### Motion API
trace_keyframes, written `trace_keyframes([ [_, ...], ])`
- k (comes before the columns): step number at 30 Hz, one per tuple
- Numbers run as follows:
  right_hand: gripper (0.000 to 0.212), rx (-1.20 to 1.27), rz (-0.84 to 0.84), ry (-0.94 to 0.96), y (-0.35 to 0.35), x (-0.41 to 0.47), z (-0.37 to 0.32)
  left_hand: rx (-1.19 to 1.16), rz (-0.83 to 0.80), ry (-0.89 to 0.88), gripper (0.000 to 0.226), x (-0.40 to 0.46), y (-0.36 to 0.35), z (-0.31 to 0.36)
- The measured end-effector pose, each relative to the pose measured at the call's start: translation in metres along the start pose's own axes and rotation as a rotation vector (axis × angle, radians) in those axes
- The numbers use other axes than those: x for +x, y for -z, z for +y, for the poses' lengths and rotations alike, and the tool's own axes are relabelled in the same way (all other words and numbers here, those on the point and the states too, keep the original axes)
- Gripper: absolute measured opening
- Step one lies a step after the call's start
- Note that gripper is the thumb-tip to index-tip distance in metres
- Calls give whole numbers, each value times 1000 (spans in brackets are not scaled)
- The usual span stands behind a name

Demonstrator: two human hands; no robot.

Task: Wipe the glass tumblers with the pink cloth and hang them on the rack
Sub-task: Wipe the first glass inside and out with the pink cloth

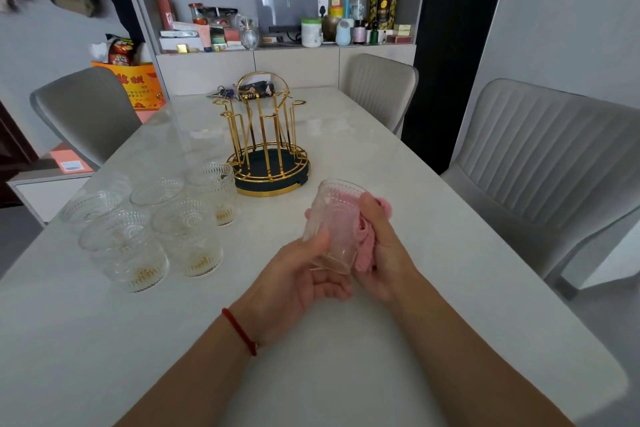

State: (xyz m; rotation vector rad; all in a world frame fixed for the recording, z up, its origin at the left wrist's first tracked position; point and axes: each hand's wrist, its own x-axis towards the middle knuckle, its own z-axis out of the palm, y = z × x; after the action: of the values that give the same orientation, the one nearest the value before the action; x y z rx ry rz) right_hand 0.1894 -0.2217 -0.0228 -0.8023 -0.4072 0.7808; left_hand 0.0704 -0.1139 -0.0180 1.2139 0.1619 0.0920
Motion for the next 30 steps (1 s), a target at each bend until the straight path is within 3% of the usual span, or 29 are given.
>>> trace_keyframes([
  [3,110,52,-9,-42,-5,-4,0,-233,-124,159,67,-3,0,8],
  [5,83,69,32,-4,-6,-5,-1,-228,-103,167,63,-3,-3,8],
  [7,45,23,91,104,-4,-2,-1,-40,58,87,56,-3,-11,3],
  [8,38,-24,113,163,-3,-1,-2,87,174,13,55,-3,-14,-2],
  [11,46,-25,129,156,-4,1,-3,256,353,-142,50,2,-15,-7],
  [14,87,66,41,21,-2,-4,-1,-14,182,32,65,1,-15,5],
  [17,100,67,36,-33,-3,-8,0,-226,62,212,73,-2,-13,10],
  [19,99,50,63,-10,-1,-7,1,-291,29,254,74,-2,-11,10],
  [21,84,42,106,27,0,-5,4,-227,68,206,69,-1,-13,8],
  [25,30,-99,176,129,4,-1,6,254,413,-122,52,3,-12,-4],
  [27,37,-133,178,103,2,-2,5,243,424,-165,59,5,-11,-4],
  [30,76,-30,82,6,-1,-6,5,-47,254,-36,55,3,-12,5],
])
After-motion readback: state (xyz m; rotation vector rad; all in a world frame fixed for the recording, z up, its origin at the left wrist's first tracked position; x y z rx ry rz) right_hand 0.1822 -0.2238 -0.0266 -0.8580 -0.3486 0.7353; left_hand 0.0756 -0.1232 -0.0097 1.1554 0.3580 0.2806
